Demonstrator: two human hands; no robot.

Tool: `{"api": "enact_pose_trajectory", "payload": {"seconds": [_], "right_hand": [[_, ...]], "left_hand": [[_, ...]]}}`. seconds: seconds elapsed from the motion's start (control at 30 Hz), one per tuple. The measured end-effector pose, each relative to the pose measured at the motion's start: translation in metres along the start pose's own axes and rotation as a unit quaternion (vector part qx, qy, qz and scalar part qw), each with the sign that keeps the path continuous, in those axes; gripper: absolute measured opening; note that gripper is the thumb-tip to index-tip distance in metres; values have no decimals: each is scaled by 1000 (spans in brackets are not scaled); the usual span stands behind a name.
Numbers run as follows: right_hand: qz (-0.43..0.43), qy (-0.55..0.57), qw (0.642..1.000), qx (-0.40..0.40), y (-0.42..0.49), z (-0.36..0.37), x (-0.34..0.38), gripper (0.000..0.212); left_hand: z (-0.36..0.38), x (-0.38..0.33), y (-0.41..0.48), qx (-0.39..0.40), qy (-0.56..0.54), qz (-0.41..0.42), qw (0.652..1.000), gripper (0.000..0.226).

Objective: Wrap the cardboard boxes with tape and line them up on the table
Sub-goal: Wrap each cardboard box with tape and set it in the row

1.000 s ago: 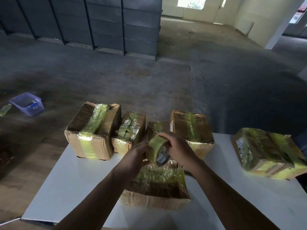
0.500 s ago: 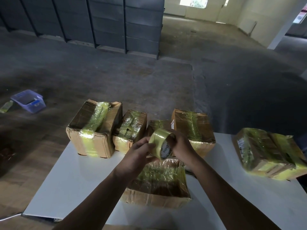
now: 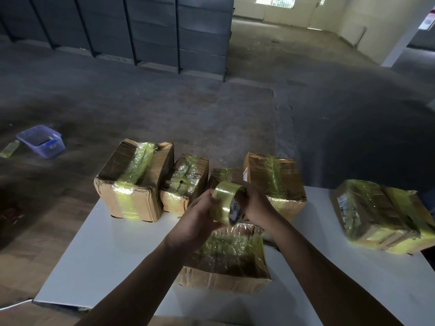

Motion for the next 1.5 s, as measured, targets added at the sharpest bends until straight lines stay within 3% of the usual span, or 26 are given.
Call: {"api": "enact_pose_trajectory", "payload": {"seconds": [0.37, 0.53, 0.57, 0.67, 0.73, 0.83, 0.9, 0.93, 1.0, 1.1, 1.27, 1.33, 1.4, 1.5], "right_hand": [[-2, -6, 1000, 4, 3, 5, 4, 25], [3, -53, 999, 8, 2, 5, 4, 20], [-5, -67, 998, -4, 2, 4, 7, 15], [8, -87, 994, -60, 2, 0, 6, 36], [13, -74, 992, -98, -1, -6, 9, 33], [-38, -55, 994, -82, -8, -11, 24, 14], [-68, -35, 997, -8, -14, -1, 37, 11], [-90, -44, 995, 17, -17, 4, 43, 7], [-158, -86, 984, 4, -23, 7, 55, 12], [-236, -145, 959, -53, -31, 3, 73, 15], [-314, -288, 900, -93, -39, 4, 92, 12], [-340, -313, 881, -100, -41, 4, 98, 12], [-357, -322, 871, -103, -42, 3, 102, 12], [-361, -320, 871, -94, -43, 2, 105, 12]], "left_hand": [[-3, -3, -1, -32, 27, 3, 999, 32], [-8, -2, 0, -90, 43, -30, 995, 38], [-9, -3, -1, -106, 47, -31, 993, 32], [-18, -3, -2, -158, 100, -12, 982, 15], [-25, -2, -5, -189, 88, -11, 978, 37], [-28, -3, -7, -196, -3, -8, 981, 46], [-17, -10, -7, -183, 13, 1, 983, 20], [-14, -9, -6, -167, -13, -5, 986, 23], [-14, -4, -2, -155, -85, -16, 984, 35], [-8, -9, -2, -162, -148, -30, 975, 36], [-19, -24, -5, -193, 63, 29, 979, 27], [-23, -36, -10, -225, 128, 90, 962, 17], [-25, -52, -16, -247, 199, 155, 936, 28], [-18, -72, -23, -198, 318, 254, 892, 44]]}}
Point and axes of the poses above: each hand's wrist, its own y-axis towards the middle knuckle, its own z-axis out of the palm, x = y × z, the point moved 6 cm from there along y, towards the middle knuckle, and after that the axes turned 5 degrees about y, right-handed, at the moved point
